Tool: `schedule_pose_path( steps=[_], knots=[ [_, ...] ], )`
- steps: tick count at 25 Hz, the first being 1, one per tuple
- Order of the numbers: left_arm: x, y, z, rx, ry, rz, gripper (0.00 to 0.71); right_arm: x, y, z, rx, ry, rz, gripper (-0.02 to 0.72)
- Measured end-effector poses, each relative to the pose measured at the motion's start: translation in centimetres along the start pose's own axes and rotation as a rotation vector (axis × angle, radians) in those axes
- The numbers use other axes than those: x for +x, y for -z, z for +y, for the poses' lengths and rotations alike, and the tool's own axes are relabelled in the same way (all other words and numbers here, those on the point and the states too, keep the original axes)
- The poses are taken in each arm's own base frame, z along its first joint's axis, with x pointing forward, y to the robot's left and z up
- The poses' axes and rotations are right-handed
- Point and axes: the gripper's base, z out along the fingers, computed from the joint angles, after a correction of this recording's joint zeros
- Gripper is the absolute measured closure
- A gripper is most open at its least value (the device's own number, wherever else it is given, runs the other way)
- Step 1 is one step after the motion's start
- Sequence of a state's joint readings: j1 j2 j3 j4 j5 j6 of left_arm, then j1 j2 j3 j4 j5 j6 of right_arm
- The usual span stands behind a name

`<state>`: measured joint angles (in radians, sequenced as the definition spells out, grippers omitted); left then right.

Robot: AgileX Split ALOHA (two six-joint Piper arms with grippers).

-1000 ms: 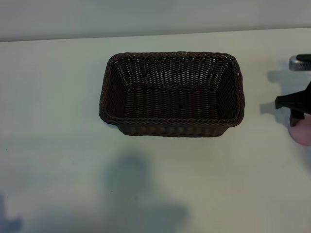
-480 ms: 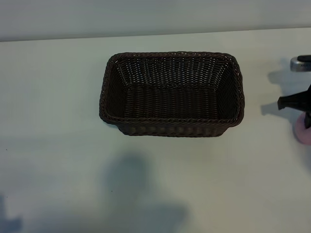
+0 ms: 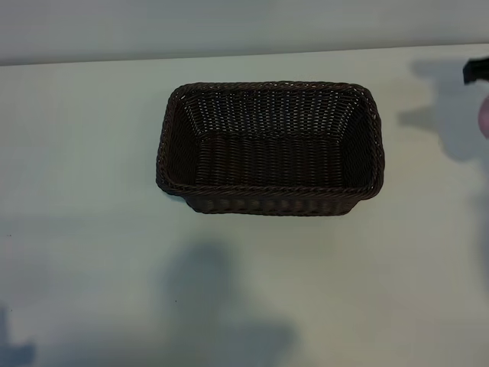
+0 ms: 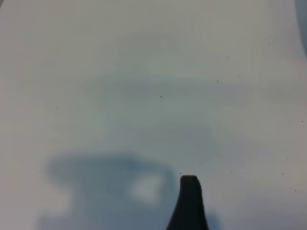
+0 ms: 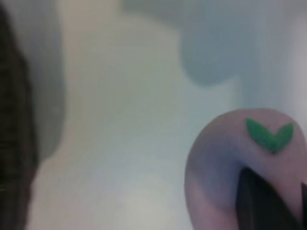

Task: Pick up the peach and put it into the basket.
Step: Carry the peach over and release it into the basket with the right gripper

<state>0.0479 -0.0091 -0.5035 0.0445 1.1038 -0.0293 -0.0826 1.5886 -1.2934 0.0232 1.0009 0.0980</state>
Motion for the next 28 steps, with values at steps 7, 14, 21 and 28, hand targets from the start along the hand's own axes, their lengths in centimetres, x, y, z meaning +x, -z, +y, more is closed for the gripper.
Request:
schedule_pose_path(
  steps=[7, 14, 21, 28],
  knots=[
    [0.0, 0.0, 0.0, 0.0, 0.0, 0.0, 0.114, 0.1, 1.3, 5.5, -0.149, 0.138, -0.015, 0.664],
    [0.0, 0.0, 0.0, 0.0, 0.001, 0.0, 0.114, 2.0, 0.7, 13.1, -0.255, 0.297, -0.04, 0.664],
    [0.0, 0.0, 0.0, 0.0, 0.001, 0.0, 0.114, 2.6, -3.2, 17.6, -0.277, 0.385, 0.009, 0.664],
    [0.0, 0.0, 0.0, 0.0, 0.001, 0.0, 0.114, 1.7, -6.8, 19.3, -0.265, 0.394, 0.045, 0.664]
  ],
)
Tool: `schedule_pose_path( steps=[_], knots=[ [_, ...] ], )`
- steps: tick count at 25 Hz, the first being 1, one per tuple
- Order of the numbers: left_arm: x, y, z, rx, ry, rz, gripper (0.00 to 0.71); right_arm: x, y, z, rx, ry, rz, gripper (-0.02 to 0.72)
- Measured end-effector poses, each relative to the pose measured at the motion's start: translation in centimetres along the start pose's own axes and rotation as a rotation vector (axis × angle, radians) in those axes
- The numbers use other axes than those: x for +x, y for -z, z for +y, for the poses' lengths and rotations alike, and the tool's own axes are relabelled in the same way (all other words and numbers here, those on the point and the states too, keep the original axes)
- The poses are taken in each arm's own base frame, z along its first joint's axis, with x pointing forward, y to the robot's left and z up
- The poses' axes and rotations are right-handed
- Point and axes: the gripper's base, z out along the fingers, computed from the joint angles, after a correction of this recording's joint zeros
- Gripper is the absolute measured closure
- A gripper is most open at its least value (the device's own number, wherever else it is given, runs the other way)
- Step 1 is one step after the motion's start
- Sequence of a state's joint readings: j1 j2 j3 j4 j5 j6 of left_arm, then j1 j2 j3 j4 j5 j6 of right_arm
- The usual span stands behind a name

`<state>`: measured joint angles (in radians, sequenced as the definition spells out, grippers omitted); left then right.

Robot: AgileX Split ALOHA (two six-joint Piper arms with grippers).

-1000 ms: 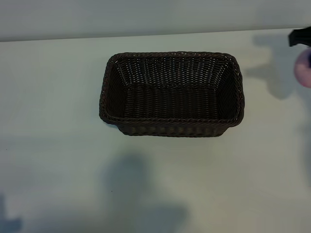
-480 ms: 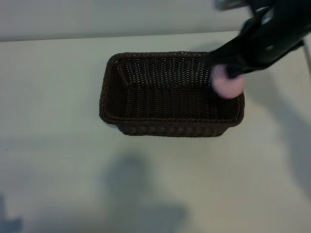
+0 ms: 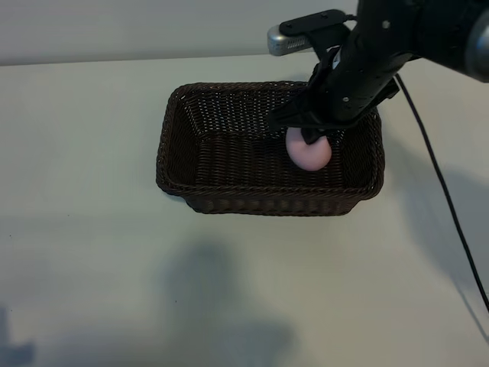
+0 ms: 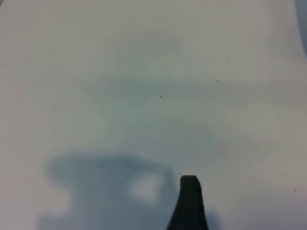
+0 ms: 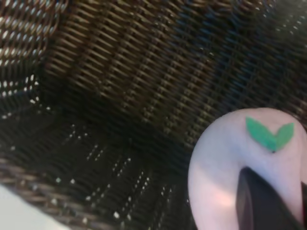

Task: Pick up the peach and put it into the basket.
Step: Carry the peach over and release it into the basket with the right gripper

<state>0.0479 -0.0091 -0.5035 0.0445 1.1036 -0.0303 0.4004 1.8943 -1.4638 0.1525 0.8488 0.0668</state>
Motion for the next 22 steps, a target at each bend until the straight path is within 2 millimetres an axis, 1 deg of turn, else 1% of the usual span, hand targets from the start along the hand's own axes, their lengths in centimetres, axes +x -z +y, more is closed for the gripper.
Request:
schedule_pose_path(
  steps=[7, 9, 12, 15, 17, 19, 22],
  knots=[
    [0.0, 0.0, 0.0, 0.0, 0.0, 0.0, 0.114, 0.4, -3.4, -0.5, 0.013, -0.009, 0.071, 0.659],
    [0.0, 0.0, 0.0, 0.0, 0.0, 0.0, 0.114, 0.5, -3.9, -0.5, 0.015, -0.007, 0.082, 0.655],
    [0.0, 0.0, 0.0, 0.0, 0.0, 0.0, 0.114, 0.5, -4.0, -0.6, 0.016, -0.001, 0.086, 0.637],
    [0.0, 0.0, 0.0, 0.0, 0.0, 0.0, 0.114, 0.5, -4.0, -0.6, 0.016, -0.001, 0.09, 0.576],
    [0.0, 0.0, 0.0, 0.0, 0.0, 0.0, 0.114, 0.6, -3.9, -0.6, 0.016, -0.001, 0.102, 0.511],
    [0.0, 0.0, 0.0, 0.0, 0.0, 0.0, 0.114, 0.4, -3.6, -0.5, 0.015, 0.006, 0.108, 0.417],
    [0.0, 0.0, 0.0, 0.0, 0.0, 0.0, 0.114, -0.5, -2.5, -0.1, 0.009, 0.023, 0.113, 0.277]
  ],
)
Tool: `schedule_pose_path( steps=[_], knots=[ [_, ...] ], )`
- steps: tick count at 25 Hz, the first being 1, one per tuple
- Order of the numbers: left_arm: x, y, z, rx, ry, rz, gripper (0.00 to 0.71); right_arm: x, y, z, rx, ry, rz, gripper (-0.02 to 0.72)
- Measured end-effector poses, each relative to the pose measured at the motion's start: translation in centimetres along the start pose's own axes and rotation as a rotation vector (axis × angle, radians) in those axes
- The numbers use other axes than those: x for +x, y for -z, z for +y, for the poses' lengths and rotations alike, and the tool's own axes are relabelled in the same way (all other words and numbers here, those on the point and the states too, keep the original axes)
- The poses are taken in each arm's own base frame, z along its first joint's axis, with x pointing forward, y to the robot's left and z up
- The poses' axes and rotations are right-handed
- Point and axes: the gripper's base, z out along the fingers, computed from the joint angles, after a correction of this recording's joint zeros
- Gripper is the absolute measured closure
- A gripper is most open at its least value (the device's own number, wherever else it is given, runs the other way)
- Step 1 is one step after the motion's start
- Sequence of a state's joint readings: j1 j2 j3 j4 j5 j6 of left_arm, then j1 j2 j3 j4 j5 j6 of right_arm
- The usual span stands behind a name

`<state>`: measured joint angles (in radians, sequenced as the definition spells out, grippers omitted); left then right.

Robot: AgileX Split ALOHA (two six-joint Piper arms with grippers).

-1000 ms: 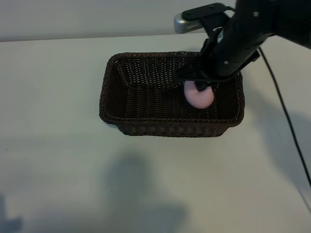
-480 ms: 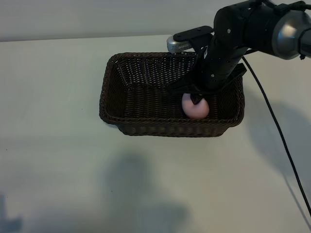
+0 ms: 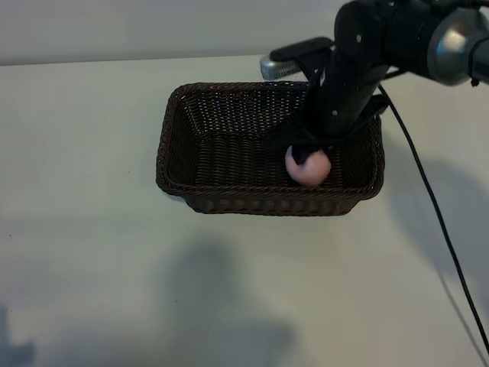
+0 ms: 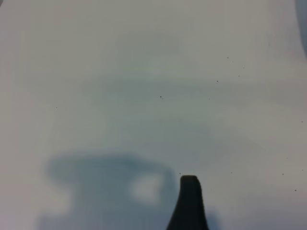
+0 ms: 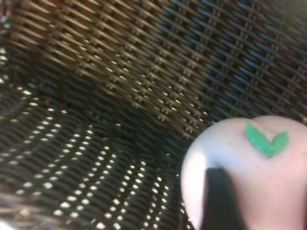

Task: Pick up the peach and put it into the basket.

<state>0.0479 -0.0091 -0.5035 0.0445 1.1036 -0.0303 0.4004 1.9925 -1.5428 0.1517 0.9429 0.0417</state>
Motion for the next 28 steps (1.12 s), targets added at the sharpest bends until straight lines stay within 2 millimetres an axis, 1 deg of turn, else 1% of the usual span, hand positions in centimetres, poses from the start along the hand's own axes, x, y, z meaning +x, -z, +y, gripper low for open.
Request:
schedule_pose_path(
  steps=[2, 5, 11, 13, 15, 18, 19, 23, 25, 28],
  knots=[
    [0.0, 0.0, 0.0, 0.0, 0.0, 0.0, 0.114, -0.8, 1.2, 0.3, -0.006, 0.01, -0.015, 0.205],
    [0.0, 0.0, 0.0, 0.0, 0.0, 0.0, 0.114, -1.8, 3.0, 0.7, -0.013, 0.021, -0.029, 0.15],
    [0.0, 0.0, 0.0, 0.0, 0.0, 0.0, 0.114, -2.9, 5.8, 1.0, 0.003, 0.047, -0.046, 0.137],
    [0.0, 0.0, 0.0, 0.0, 0.0, 0.0, 0.114, -3.2, 6.3, 0.5, 0.035, 0.056, -0.057, 0.137],
    [0.0, 0.0, 0.0, 0.0, 0.0, 0.0, 0.114, -3.2, 6.6, -0.6, 0.073, 0.049, -0.049, 0.136],
    [0.0, 0.0, 0.0, 0.0, 0.0, 0.0, 0.114, -3.2, 7.0, -3.8, 0.129, -0.004, -0.027, 0.136],
    [0.0, 0.0, 0.0, 0.0, 0.0, 0.0, 0.114, -3.2, 7.2, -5.3, 0.147, -0.031, -0.026, 0.136],
    [0.0, 0.0, 0.0, 0.0, 0.0, 0.0, 0.114, -2.8, 8.4, -11.8, 0.201, -0.157, -0.036, 0.136],
    [0.0, 0.0, 0.0, 0.0, 0.0, 0.0, 0.114, -2.2, 9.1, -15.0, 0.224, -0.219, -0.04, 0.136],
    [0.0, 0.0, 0.0, 0.0, 0.0, 0.0, 0.114, -0.7, 10.2, -20.0, 0.255, -0.33, -0.048, 0.136]
  ],
)
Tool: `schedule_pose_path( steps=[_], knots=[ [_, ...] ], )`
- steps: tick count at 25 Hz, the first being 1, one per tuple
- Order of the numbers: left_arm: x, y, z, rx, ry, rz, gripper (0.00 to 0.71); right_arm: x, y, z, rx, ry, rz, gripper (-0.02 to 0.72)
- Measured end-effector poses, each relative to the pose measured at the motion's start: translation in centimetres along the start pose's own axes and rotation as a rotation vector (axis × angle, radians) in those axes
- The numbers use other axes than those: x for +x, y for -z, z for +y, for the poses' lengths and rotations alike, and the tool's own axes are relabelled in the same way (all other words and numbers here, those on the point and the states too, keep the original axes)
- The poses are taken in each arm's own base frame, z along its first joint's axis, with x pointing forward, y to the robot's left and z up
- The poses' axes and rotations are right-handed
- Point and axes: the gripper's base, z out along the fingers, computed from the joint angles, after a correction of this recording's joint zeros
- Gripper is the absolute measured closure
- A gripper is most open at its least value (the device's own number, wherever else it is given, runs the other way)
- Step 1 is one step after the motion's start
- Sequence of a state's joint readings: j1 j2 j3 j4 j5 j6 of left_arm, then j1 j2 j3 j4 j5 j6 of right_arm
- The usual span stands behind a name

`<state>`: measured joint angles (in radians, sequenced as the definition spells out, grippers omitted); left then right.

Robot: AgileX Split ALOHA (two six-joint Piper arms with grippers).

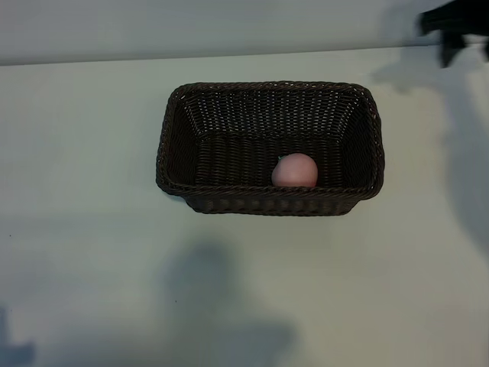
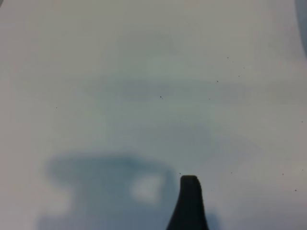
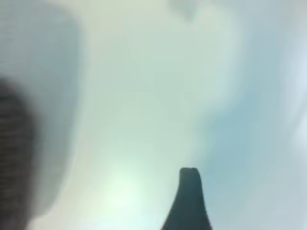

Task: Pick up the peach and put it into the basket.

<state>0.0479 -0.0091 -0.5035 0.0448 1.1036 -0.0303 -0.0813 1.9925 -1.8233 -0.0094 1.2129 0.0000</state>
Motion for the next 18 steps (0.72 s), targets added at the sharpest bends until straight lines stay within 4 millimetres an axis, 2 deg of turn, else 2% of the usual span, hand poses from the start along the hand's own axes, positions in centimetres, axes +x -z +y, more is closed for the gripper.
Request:
schedule_pose_path(
  steps=[3, 5, 7, 10, 13, 15, 18],
  knots=[
    [0.0, 0.0, 0.0, 0.0, 0.0, 0.0, 0.114, 0.2, 0.0, -4.2, 0.029, -0.104, 0.001, 0.136],
    [0.0, 0.0, 0.0, 0.0, 0.0, 0.0, 0.114, 0.5, 0.1, -6.2, 0.046, -0.146, 0.002, 0.136],
    [0.0, 0.0, 0.0, 0.0, 0.0, 0.0, 0.114, 0.7, 0.2, -7.8, 0.055, -0.183, 0.003, 0.136],
    [0.0, 0.0, 0.0, 0.0, 0.0, 0.0, 0.114, 1.1, 1.1, -8.9, 0.051, -0.218, -0.015, 0.136],
    [0.0, 0.0, 0.0, 0.0, 0.0, 0.0, 0.114, 1.9, 3.9, -8.7, 0.043, -0.217, -0.066, 0.136],
    [0.0, 0.0, 0.0, 0.0, 0.0, 0.0, 0.114, 3.1, 6.5, -8.2, 0.039, -0.21, -0.112, 0.136],
    [0.0, 0.0, 0.0, 0.0, 0.0, 0.001, 0.114, 5.8, 11.3, -7.4, 0.049, -0.201, -0.199, 0.136]
  ],
)
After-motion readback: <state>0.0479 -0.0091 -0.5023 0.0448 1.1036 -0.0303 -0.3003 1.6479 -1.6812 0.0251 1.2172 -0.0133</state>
